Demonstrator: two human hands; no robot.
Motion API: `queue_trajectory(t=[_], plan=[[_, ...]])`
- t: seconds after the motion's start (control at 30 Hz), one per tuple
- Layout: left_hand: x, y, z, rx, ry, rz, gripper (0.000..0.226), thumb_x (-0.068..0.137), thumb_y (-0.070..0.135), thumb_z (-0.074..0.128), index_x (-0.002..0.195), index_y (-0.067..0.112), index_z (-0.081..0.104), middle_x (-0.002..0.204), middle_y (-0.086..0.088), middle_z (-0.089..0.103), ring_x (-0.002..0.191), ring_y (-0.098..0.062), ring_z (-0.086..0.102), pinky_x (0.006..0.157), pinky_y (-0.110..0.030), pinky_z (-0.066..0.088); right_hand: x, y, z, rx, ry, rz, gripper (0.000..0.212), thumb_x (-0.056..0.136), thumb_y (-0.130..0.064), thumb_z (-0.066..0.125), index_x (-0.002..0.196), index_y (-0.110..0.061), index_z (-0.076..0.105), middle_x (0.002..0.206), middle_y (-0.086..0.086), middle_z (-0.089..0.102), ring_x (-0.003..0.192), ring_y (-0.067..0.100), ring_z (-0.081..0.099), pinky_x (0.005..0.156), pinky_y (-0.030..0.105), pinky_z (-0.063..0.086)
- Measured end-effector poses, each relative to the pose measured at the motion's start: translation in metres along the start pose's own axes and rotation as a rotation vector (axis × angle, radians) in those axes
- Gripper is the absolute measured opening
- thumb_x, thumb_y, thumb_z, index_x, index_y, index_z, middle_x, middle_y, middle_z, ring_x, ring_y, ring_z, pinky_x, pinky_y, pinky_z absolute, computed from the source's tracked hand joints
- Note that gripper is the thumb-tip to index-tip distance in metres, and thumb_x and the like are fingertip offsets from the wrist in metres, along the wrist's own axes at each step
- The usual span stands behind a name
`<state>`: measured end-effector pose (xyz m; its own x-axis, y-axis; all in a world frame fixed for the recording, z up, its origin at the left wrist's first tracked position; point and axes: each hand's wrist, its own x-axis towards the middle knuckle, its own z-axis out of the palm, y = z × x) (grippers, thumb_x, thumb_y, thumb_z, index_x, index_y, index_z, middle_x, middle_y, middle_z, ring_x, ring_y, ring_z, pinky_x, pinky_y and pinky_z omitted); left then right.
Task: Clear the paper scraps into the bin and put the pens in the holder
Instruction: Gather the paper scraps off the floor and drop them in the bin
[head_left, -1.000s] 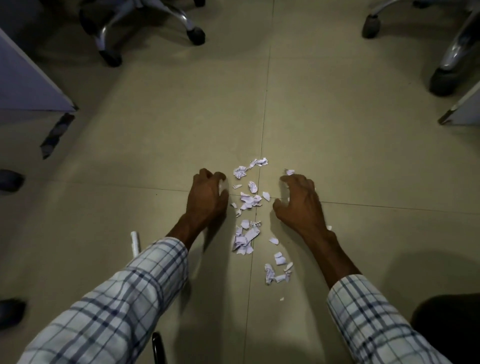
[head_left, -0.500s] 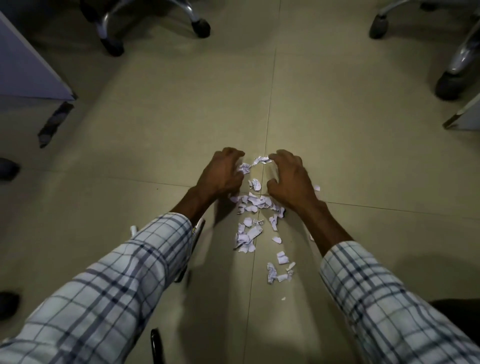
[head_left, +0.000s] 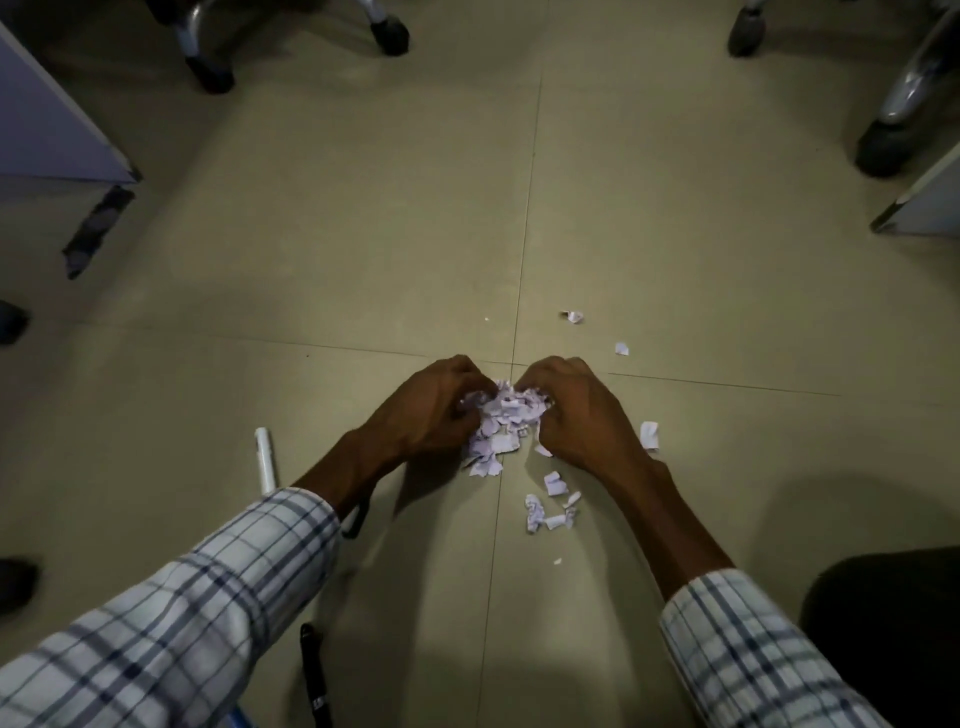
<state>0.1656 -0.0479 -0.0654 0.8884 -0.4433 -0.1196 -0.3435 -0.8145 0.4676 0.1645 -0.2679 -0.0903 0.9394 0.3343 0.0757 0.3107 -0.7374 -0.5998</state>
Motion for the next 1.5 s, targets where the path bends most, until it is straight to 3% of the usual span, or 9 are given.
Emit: queue_trajectory(t=[0.13, 0.23, 0.43, 0.73, 0.87, 1.0, 1.2, 1.37, 1.5], plan=[[0.012, 0.004, -0.008, -0.037, 0.113, -0.042, 0.038, 0.082, 0.034, 0.059, 0.117, 0.019, 0.067, 0.111, -0.005, 0.063, 0.097, -0.021, 0.061, 0.080, -0.033, 0.051, -0.004, 0.001, -0.013, 0.046, 0.131, 0.044, 0.048, 0.063, -0.007, 0.042, 0.101, -0.018, 0.070, 0.101, -0.004, 0.068, 0.097, 0.019, 0.056, 0.081, 0.033, 0.049], [0.035, 0.004, -0.015, -0.019, 0.093, -0.074, 0.055, 0.076, 0.039, 0.055, 0.127, 0.018, 0.060, 0.126, -0.009, 0.057, 0.112, -0.026, 0.054, 0.091, -0.034, 0.046, 0.017, 0.003, -0.031, 0.038, 0.218, 0.080, 0.054, 0.063, -0.002, 0.049, 0.112, -0.014, 0.066, 0.116, 0.003, 0.063, 0.108, 0.024, 0.054, 0.089, 0.037, 0.048], [0.056, -0.012, -0.020, 0.070, -0.069, -0.150, 0.086, 0.071, 0.049, 0.051, 0.149, 0.015, 0.035, 0.159, -0.013, 0.024, 0.143, -0.031, 0.026, 0.111, -0.039, 0.032, 0.057, 0.019, -0.044, -0.135, -0.111, 0.242, 0.078, 0.068, -0.017, 0.057, 0.144, -0.012, 0.043, 0.154, 0.010, 0.036, 0.138, 0.033, 0.032, 0.112, 0.045, 0.034], [0.013, -0.002, 0.004, -0.008, -0.166, 0.050, 0.062, 0.085, 0.054, 0.052, 0.141, 0.027, 0.047, 0.144, -0.001, 0.042, 0.128, -0.021, 0.041, 0.105, -0.040, 0.041, -0.017, 0.003, -0.020, 0.011, -0.112, 0.043, 0.065, 0.062, -0.021, 0.052, 0.125, -0.012, 0.062, 0.129, 0.003, 0.057, 0.114, 0.024, 0.049, 0.093, 0.036, 0.046], [-0.025, 0.010, 0.014, 0.046, -0.171, 0.077, 0.086, 0.071, 0.076, 0.062, 0.142, 0.032, 0.043, 0.143, 0.003, 0.036, 0.124, -0.016, 0.040, 0.097, -0.035, 0.047, -0.044, -0.004, -0.023, 0.000, -0.179, 0.084, 0.067, 0.070, -0.041, 0.060, 0.134, -0.023, 0.055, 0.133, -0.005, 0.050, 0.119, 0.015, 0.043, 0.093, 0.035, 0.047], [-0.030, 0.016, 0.016, 0.094, -0.208, 0.042, 0.102, 0.060, 0.070, 0.076, 0.147, 0.031, 0.037, 0.145, 0.001, 0.033, 0.128, -0.018, 0.039, 0.098, -0.031, 0.041, -0.056, -0.013, -0.024, -0.083, -0.232, 0.053, 0.085, 0.066, -0.055, 0.075, 0.141, -0.031, 0.044, 0.134, -0.005, 0.044, 0.120, 0.015, 0.040, 0.087, 0.035, 0.048], [-0.039, 0.024, 0.032, -0.111, -0.045, -0.029, 0.072, 0.067, 0.041, 0.085, 0.131, 0.021, 0.058, 0.126, -0.002, 0.051, 0.102, -0.017, 0.058, 0.085, -0.022, 0.048, -0.066, -0.032, -0.001, -0.130, -0.130, 0.105, 0.060, 0.077, -0.033, 0.076, 0.133, -0.023, 0.057, 0.126, 0.003, 0.048, 0.112, 0.020, 0.046, 0.080, 0.027, 0.040], [-0.049, 0.029, 0.038, -0.163, 0.091, -0.087, 0.025, 0.080, 0.031, 0.075, 0.100, 0.018, 0.068, 0.091, 0.003, 0.059, 0.076, -0.011, 0.053, 0.063, -0.018, 0.035, -0.072, -0.040, 0.017, -0.014, 0.025, 0.231, 0.005, 0.075, -0.007, 0.068, 0.079, -0.008, 0.065, 0.088, 0.007, 0.056, 0.080, 0.023, 0.058, 0.066, 0.027, 0.039], [-0.050, 0.032, 0.027, -0.154, 0.066, -0.088, 0.010, 0.078, 0.023, 0.073, 0.079, 0.014, 0.069, 0.075, -0.001, 0.062, 0.069, -0.015, 0.055, 0.058, -0.025, 0.033, -0.078, -0.043, 0.014, 0.012, 0.075, 0.255, 0.013, 0.069, -0.015, 0.051, 0.060, -0.005, 0.053, 0.066, 0.007, 0.055, 0.060, 0.020, 0.049, 0.059, 0.032, 0.034]])
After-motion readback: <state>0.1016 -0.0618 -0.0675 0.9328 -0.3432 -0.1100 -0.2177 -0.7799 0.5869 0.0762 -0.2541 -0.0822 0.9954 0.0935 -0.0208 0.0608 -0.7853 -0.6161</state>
